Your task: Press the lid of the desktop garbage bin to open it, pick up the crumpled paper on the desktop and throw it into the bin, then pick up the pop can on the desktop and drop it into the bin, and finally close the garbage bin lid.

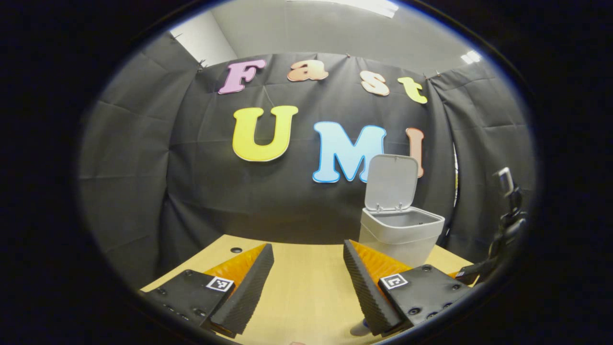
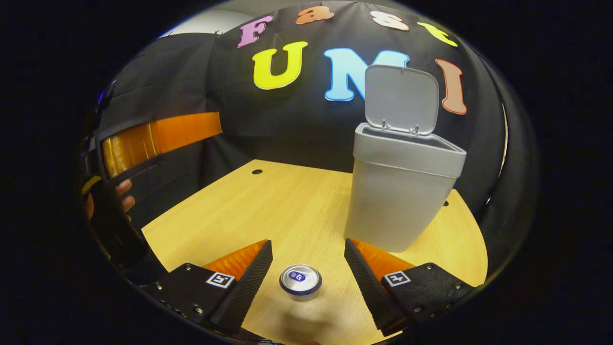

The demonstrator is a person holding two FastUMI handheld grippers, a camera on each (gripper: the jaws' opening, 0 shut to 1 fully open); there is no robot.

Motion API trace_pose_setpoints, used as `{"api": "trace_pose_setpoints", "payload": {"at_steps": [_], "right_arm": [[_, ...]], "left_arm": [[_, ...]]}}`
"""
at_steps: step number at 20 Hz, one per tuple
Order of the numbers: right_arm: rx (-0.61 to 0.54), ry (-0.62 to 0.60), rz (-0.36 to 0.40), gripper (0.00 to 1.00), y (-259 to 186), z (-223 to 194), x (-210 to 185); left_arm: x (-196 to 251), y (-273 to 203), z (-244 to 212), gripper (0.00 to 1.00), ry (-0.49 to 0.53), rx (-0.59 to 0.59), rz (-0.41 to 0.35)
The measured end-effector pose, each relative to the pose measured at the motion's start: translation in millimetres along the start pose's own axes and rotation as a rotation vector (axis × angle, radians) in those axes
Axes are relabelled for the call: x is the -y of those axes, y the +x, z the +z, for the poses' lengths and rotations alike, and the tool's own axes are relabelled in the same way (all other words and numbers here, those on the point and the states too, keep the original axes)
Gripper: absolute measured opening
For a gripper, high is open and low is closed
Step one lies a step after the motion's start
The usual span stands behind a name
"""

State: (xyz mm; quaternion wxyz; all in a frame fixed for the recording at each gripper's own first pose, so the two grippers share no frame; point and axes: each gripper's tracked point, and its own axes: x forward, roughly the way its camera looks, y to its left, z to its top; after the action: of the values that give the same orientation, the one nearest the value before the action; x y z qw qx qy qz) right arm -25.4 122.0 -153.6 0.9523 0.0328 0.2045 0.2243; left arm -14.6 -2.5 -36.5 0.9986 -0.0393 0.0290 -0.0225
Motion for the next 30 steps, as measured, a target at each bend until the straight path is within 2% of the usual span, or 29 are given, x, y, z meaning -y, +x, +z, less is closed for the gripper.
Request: {"api": "trace_pose_setpoints", "payload": {"at_steps": [8, 15, 23, 25, 30], "right_arm": [[-0.174, 0.019, 0.031, 0.97, 18.9, -53.9, -10.6], [-0.277, -0.008, 0.009, 0.97, 34.4, -83.5, -5.5], [-0.299, 0.012, 0.014, 0.97, 38.6, -89.1, -3.0], [-0.307, 0.000, 0.005, 0.86, 37.2, -90.1, 1.6], [-0.277, 0.017, -0.002, 0.84, 31.0, -79.3, 8.4]], "left_arm": [[-0.1, -1.9, -5.9, 0.96, 0.004, -0.019, 0.005], [0.4, -2.7, -6.3, 0.96, 0.018, -0.026, 0.007], [-1.7, 1.8, -6.4, 0.96, 0.021, -0.030, 0.015], [-1.9, 1.7, -5.4, 0.96, 0.019, -0.029, 0.015], [-2.4, 1.9, -7.4, 0.96, 0.013, -0.027, 0.022]]}}
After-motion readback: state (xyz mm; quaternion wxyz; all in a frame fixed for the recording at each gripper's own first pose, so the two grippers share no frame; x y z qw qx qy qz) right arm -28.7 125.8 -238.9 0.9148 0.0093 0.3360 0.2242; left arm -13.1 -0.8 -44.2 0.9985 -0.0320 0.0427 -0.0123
